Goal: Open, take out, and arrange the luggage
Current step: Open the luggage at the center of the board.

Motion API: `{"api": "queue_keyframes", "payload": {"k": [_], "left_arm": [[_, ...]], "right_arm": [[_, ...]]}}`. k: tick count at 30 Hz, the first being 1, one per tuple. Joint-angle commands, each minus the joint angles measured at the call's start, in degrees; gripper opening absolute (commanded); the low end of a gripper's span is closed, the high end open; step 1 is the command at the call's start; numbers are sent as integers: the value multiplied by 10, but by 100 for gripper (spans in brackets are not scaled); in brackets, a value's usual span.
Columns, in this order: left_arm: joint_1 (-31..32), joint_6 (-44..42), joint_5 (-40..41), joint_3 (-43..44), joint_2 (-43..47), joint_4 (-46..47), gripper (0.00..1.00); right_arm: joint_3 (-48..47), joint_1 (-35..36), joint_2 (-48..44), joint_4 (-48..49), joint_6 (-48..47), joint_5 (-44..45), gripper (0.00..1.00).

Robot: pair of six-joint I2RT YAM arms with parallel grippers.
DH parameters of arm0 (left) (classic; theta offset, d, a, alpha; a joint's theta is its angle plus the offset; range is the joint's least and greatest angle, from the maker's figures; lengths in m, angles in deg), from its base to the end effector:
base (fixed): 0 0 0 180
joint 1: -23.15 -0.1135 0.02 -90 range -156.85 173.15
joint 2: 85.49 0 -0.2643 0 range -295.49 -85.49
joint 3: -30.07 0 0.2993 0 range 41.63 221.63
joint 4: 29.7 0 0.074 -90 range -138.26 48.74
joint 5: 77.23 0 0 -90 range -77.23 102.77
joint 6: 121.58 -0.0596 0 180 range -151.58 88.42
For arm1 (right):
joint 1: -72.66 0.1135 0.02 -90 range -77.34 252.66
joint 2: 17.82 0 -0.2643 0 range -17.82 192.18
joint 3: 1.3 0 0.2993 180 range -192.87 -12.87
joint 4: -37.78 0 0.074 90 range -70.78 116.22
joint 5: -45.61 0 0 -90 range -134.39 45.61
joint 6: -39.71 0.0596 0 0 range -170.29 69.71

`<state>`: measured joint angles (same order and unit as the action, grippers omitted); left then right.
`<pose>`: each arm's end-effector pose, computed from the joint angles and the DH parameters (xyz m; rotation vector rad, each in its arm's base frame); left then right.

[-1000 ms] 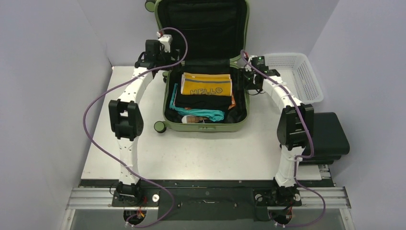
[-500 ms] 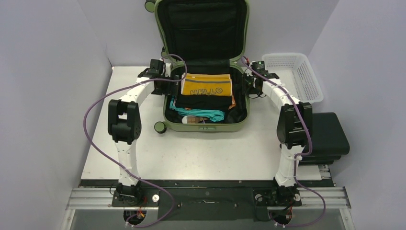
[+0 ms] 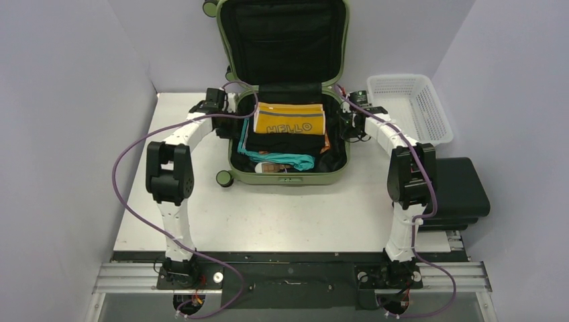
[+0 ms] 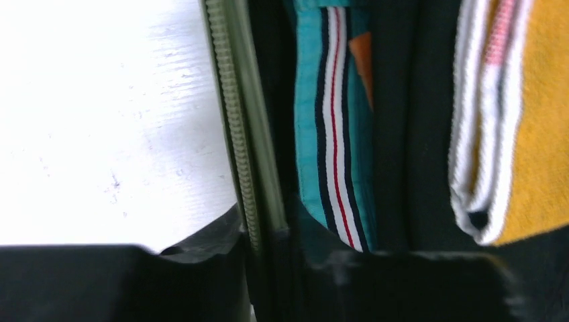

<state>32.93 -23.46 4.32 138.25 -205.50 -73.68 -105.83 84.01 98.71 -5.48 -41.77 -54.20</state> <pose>0.5108 -0.0969 0.1710 0.0952 2.5565 -0.3090 0.4945 0.1096 0.1787 -0.1315 2.5485 0.3533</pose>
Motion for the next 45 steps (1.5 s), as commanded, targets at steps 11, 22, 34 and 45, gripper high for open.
{"api": "queue_keyframes", "payload": {"k": [11,22,34,45], "left_arm": [[-10,2,-39,-73,107,-14,0],[-65,5,-41,-153,153,-4,0],[-147,2,-13,-187,196,53,0],[-200,-5,18,-169,198,67,0]], "right_arm": [[25,37,-29,-45,-18,-26,0],[49,87,-34,-33,-32,-49,0],[-37,161,27,-16,1,-65,0],[-90,215,67,43,83,-71,0]]}}
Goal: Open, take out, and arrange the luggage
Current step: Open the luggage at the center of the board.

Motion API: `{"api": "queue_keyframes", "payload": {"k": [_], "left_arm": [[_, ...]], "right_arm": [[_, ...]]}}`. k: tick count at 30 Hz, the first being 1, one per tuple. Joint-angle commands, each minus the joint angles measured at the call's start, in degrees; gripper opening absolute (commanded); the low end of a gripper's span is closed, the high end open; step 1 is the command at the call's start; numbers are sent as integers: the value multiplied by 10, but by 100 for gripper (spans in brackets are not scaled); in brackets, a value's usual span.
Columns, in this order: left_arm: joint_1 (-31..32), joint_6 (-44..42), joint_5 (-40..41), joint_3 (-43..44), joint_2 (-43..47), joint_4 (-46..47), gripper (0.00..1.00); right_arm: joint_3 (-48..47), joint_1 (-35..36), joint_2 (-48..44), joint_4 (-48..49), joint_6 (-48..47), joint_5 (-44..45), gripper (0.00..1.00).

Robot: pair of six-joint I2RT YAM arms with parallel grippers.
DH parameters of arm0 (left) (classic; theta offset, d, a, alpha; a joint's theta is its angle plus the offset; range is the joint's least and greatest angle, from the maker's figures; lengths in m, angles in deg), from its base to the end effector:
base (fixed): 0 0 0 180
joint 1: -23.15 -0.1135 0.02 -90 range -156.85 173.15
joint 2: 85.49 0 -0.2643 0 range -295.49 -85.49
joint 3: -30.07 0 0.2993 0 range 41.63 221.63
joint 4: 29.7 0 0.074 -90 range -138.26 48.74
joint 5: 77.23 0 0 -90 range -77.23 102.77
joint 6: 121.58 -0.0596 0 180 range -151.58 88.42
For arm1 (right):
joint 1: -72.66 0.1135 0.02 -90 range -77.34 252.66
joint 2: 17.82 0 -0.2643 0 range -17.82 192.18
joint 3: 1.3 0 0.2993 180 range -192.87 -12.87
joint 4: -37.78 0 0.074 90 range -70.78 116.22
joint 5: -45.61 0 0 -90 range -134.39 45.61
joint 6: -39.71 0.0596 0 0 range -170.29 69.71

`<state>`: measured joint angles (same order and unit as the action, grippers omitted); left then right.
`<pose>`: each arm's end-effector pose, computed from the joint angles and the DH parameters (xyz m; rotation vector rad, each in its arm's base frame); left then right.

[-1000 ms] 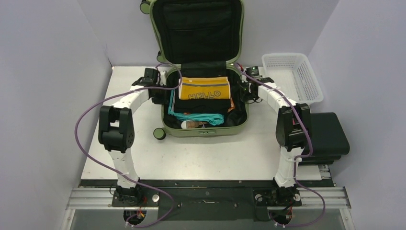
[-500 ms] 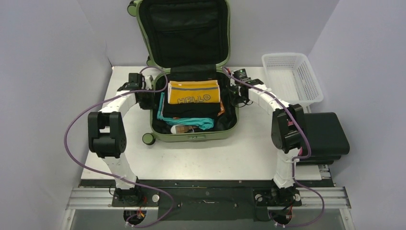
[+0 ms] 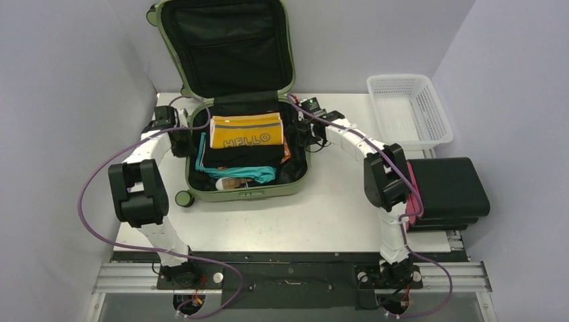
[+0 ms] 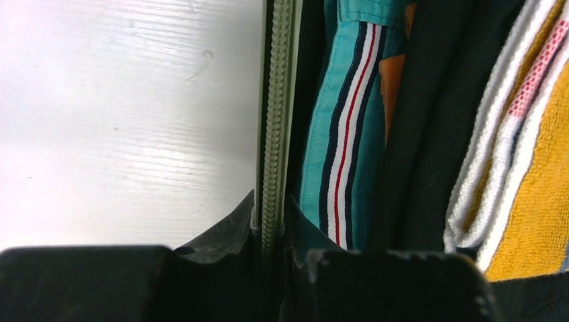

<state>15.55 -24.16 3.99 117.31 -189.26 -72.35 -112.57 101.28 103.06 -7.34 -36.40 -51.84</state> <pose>0.4353 0.0489 0.1709 -0.2849 2.5818 -0.1982 0.4594 0.2595 0.1817 -0.3832 2.5488 0.4533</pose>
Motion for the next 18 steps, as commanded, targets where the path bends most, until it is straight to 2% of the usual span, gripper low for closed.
{"api": "queue_keyframes", "payload": {"k": [1,8,18], "left_arm": [[-29,2,23,45,33,58,0],[-38,0,34,41,31,64,0],[-80,5,23,5,74,68,0]], "right_arm": [[-24,47,24,67,44,-96,0],[-33,67,30,90,78,-114,0],[30,110,9,102,71,-128,0]]}}
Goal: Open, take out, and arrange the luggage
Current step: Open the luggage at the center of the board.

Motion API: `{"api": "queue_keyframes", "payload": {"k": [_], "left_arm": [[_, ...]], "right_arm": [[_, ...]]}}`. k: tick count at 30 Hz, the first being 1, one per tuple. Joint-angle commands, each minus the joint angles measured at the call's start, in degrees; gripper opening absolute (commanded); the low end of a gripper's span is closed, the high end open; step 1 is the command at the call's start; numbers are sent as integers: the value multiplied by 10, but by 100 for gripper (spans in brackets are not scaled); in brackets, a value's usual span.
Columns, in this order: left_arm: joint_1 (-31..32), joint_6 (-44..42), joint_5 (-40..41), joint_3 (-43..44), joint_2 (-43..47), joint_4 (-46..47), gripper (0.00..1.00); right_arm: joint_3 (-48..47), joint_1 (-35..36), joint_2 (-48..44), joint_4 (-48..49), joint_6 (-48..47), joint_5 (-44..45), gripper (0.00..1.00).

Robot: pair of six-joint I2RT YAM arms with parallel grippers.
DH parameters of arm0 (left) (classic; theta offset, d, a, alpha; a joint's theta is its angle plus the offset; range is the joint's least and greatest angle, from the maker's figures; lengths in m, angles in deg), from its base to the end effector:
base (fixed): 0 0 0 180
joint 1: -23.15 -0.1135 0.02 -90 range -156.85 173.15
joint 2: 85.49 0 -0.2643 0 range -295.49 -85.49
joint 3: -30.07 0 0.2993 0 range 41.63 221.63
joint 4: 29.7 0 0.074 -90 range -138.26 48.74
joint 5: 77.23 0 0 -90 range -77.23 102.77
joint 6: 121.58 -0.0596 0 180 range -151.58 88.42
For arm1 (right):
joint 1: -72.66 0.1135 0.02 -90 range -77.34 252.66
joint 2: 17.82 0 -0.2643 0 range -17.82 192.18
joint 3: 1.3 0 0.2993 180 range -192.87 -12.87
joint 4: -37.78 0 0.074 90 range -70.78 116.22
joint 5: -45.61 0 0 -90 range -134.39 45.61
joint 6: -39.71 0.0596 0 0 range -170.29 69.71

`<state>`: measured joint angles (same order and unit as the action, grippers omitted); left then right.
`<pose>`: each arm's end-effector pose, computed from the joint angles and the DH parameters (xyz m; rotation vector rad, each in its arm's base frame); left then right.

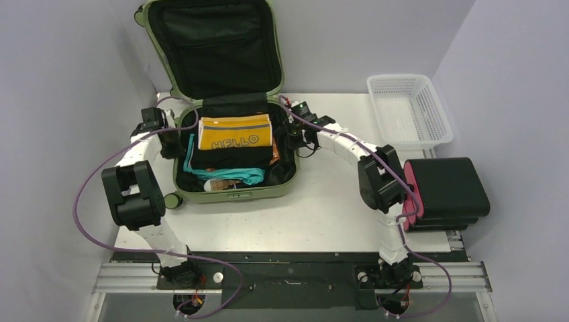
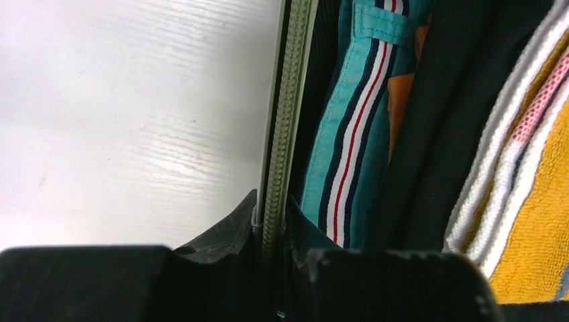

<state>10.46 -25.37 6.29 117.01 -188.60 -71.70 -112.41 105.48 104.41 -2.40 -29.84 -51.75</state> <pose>0.4285 0.0896 0.1744 -0.3824 2.5509 -0.1042 0.4479 0.2979 0.1755 -0.3306 2.5185 0.5458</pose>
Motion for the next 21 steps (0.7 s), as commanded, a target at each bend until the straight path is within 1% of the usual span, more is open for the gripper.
{"api": "queue_keyframes", "payload": {"k": [1,8,12,13,14,15,16,17,18,19,20,21], "left_arm": [[-33,17,-1,6,73,61,0],[-45,12,-4,-21,114,67,0],[-45,4,-1,-25,109,69,0],[-45,3,1,-25,106,69,7],[-45,0,1,-27,100,68,23],[-45,-1,1,-30,98,69,29],[-45,-4,1,-32,94,68,42],[-45,-6,1,-35,93,68,48],[-45,-8,3,-37,94,68,60],[-46,-9,4,-41,95,67,65],[-47,-10,7,-43,97,69,74],[-47,-10,9,-45,98,70,79]], "right_arm": [[31,69,-8,54,5,-128,0],[63,85,-34,58,-7,-116,0],[63,88,-38,58,-18,-98,0],[54,88,-37,56,-25,-93,0],[50,87,-35,51,-29,-83,3],[40,86,-33,48,-39,-78,7],[34,86,-31,41,-45,-70,15],[25,85,-30,37,-55,-67,19],[22,84,-31,30,-60,-63,27],[17,82,-32,29,-68,-62,29],[16,80,-35,28,-71,-59,33],[13,79,-37,27,-76,-58,35]]}}
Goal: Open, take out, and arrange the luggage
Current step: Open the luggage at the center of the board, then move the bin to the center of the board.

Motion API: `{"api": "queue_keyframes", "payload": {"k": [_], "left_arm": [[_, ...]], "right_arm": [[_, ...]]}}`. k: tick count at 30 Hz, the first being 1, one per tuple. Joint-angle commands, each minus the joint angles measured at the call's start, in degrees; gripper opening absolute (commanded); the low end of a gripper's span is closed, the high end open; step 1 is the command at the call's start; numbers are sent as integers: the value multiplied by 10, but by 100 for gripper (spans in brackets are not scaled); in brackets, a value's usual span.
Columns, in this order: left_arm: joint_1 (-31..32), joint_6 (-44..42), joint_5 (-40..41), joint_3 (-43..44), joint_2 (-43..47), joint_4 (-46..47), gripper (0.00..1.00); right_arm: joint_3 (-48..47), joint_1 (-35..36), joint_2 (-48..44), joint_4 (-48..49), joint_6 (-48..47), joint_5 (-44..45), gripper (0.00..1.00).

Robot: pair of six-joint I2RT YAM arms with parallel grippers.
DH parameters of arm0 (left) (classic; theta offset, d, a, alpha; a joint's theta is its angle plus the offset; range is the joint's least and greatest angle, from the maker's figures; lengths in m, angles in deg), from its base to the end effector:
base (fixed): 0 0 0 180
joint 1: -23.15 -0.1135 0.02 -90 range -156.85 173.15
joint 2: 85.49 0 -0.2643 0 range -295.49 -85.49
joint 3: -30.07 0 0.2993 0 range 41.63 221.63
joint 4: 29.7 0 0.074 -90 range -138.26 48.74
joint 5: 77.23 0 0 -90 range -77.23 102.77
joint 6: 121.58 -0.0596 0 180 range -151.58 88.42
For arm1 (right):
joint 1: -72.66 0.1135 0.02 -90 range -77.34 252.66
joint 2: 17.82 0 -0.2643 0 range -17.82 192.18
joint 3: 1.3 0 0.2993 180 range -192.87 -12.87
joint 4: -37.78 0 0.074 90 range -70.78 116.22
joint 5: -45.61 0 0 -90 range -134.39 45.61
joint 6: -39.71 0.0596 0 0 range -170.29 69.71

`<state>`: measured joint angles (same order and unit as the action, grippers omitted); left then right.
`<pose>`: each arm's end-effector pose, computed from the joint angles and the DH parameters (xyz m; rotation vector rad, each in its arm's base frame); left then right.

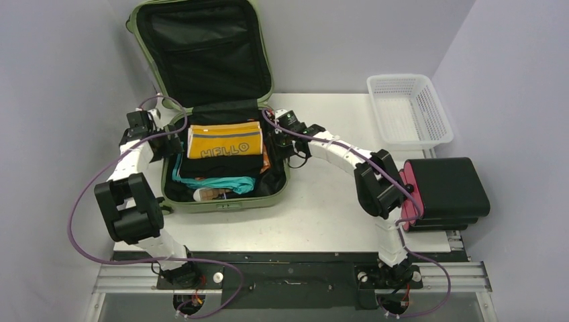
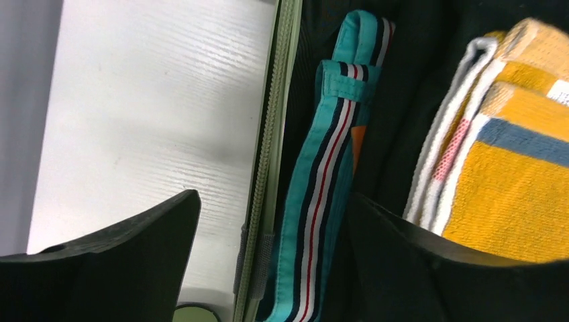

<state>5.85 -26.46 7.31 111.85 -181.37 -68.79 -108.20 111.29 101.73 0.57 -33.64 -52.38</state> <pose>0.4001 0.1187 0.1967 -0.4459 2.4532 -0.0302 0.4074 0.3362 0.1762 -0.5438 2.4629 0.5833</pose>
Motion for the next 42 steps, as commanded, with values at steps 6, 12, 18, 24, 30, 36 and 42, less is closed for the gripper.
{"api": "queue_keyframes", "payload": {"k": [6,12,18,24,30,36,42], "left_arm": [[-10,9,-19,18,47,35,97],[-10,26,-34,53,106,29,96],[-9,-5,-76,29,190,67,96],[23,-56,-162,-16,296,67,96],[34,-116,-232,-83,398,16,96],[29,-171,-254,-104,428,-53,96],[15,-180,-282,-121,437,-46,96]], "right_arm": [[-71,7,-38,-31,-76,-47,44],[-93,-30,-112,-72,-137,-42,55],[-73,-141,-191,-102,-161,-18,56],[-64,-264,-213,-89,-208,87,56],[-75,-330,-150,-95,-233,144,56],[-117,-353,-66,-125,-203,114,56],[-110,-367,-40,-129,-193,107,55]]}}
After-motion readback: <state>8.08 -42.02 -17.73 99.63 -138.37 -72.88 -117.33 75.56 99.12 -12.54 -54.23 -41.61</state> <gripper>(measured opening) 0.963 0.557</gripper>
